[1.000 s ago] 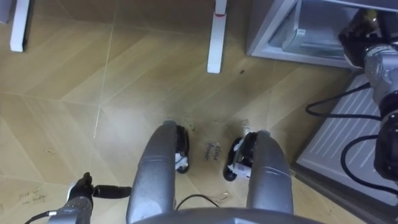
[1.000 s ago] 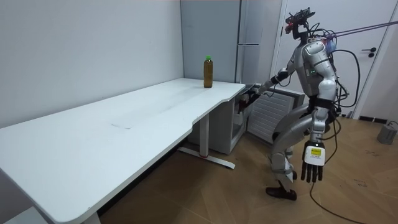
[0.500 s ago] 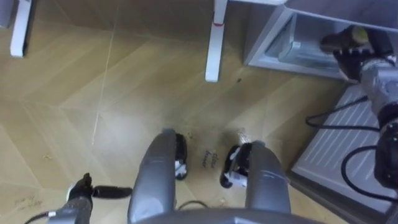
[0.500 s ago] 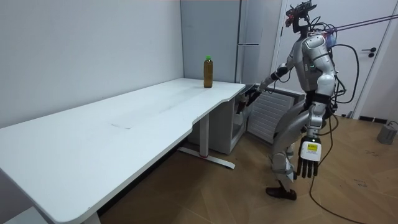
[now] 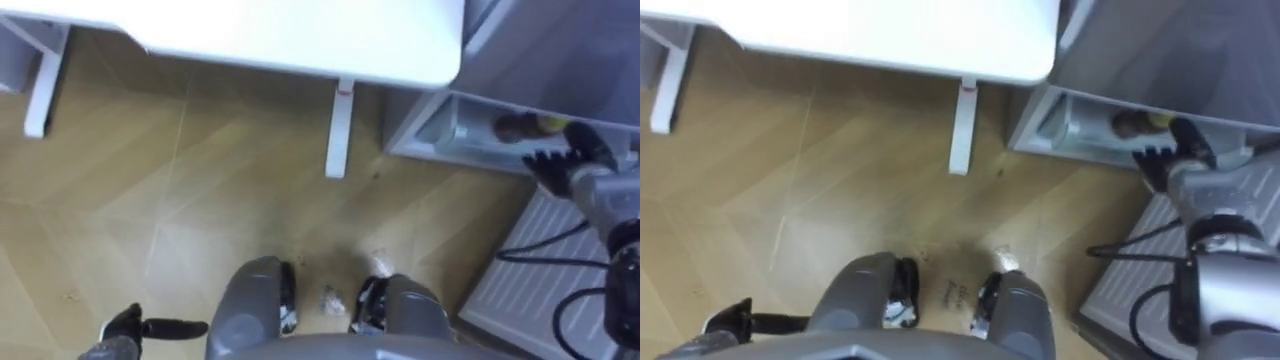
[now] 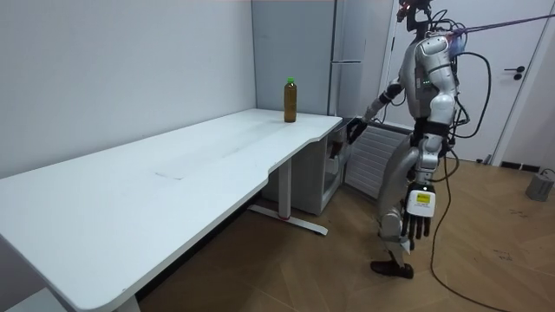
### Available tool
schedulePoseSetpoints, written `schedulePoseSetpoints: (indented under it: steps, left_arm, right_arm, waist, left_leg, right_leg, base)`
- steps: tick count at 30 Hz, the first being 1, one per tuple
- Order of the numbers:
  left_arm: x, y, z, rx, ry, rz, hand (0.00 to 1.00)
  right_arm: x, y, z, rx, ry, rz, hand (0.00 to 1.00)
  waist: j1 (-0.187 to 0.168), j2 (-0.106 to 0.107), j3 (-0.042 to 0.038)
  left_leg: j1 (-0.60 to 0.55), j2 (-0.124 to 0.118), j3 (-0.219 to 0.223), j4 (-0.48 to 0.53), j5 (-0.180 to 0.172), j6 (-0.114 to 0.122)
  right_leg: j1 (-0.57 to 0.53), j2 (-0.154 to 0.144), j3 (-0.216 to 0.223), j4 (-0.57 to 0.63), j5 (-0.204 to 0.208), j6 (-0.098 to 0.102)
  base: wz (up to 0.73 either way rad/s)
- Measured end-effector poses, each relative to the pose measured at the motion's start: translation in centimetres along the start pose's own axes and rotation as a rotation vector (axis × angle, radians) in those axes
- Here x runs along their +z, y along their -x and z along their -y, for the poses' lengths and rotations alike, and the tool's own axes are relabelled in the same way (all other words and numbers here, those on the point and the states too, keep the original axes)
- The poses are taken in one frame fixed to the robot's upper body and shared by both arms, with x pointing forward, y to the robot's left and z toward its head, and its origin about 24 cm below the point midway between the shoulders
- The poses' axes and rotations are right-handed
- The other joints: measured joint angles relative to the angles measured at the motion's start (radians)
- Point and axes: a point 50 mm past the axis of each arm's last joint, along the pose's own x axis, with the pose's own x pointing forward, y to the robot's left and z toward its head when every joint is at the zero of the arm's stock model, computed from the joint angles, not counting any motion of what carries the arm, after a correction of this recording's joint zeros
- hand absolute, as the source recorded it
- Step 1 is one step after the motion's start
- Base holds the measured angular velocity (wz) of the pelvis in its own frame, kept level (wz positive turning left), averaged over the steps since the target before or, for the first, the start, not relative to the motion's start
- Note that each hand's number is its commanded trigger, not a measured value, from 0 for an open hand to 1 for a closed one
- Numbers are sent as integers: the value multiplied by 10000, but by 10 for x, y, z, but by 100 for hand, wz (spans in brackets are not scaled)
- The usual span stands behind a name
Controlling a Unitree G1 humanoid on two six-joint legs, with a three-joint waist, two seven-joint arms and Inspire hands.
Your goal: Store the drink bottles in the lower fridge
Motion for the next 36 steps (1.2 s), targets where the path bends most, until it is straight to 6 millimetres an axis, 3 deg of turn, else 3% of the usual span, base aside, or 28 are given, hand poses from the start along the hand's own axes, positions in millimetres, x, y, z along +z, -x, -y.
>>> schedulePoseSetpoints:
  steps: [2,6,8,16,21,22,26,30,32,36]
  left_arm:
    - [-9,1,-2,9,69,-223,0]
    - [-12,1,-2,-147,208,-314,0]
    - [-9,1,0,-317,213,-157,0]
    - [-22,4,7,-531,645,-387,0]
    - [-32,5,9,-422,752,-680,0]
    - [-31,5,14,-551,826,-646,0]
    - [-31,5,23,-685,1020,-637,0]
    - [-29,5,27,-618,1089,-440,0]
    - [-30,5,27,-568,1108,-396,0]
    - [-32,6,27,-448,1217,-417,0]
  right_arm:
    - [0,6,9,753,1047,100,0]
    - [-16,18,32,1442,2543,-457,0]
    - [-29,26,43,2178,3573,-1022,0]
    - [-72,41,67,3761,7432,-3485,0]
    - [-101,47,72,4510,7748,-4425,0]
    - [-104,48,73,4566,7877,-4556,0]
    - [-117,49,93,3932,8374,-5029,0]
    - [-131,54,126,2708,9388,-5965,0]
    - [-133,60,146,1711,10113,-6290,0]
    - [-128,63,164,700,10882,-6290,0]
  waist:
    - [-224,-154,-134]
    - [-360,-319,-259]
    - [-585,-323,-258]
    - [-506,-71,-200]
    - [-361,37,-202]
    - [-334,141,-230]
    - [-397,425,-226]
    - [-468,455,-225]
    - [-512,492,-183]
    - [-607,522,-184]
  left_leg:
    - [769,37,-10,-525,42,-74]
    - [2028,179,-36,-1423,201,-246]
    - [2462,180,-106,-1706,255,-290]
    - [3260,163,-9,-2383,342,-329]
    - [3623,168,1,-2814,564,-407]
    - [3630,170,-20,-2811,564,-407]
    - [3837,131,-234,-2887,584,-406]
    - [3870,120,-291,-2903,599,-413]
    - [3913,114,-291,-2913,597,-411]
    - [3904,111,-308,-2912,597,-411]
  right_leg:
    - [824,229,45,-722,236,24]
    - [2292,633,24,-2209,777,-19]
    - [2833,730,-16,-2645,920,-16]
    - [3374,856,262,-2963,1147,-39]
    - [3681,960,237,-3373,1336,-128]
    - [3716,971,224,-3411,1353,-133]
    - [4014,947,-88,-3497,1377,-116]
    - [4100,938,-162,-3500,1376,-115]
    - [4136,940,-136,-3523,1376,-114]
    - [4179,958,-132,-3652,1391,-131]
  base:
    - [-19]
    - [-16]
    - [-3]
    - [-12]
    - [-6]
    - [7]
    - [14]
    - [5]
    - [-2]
    - [-2]
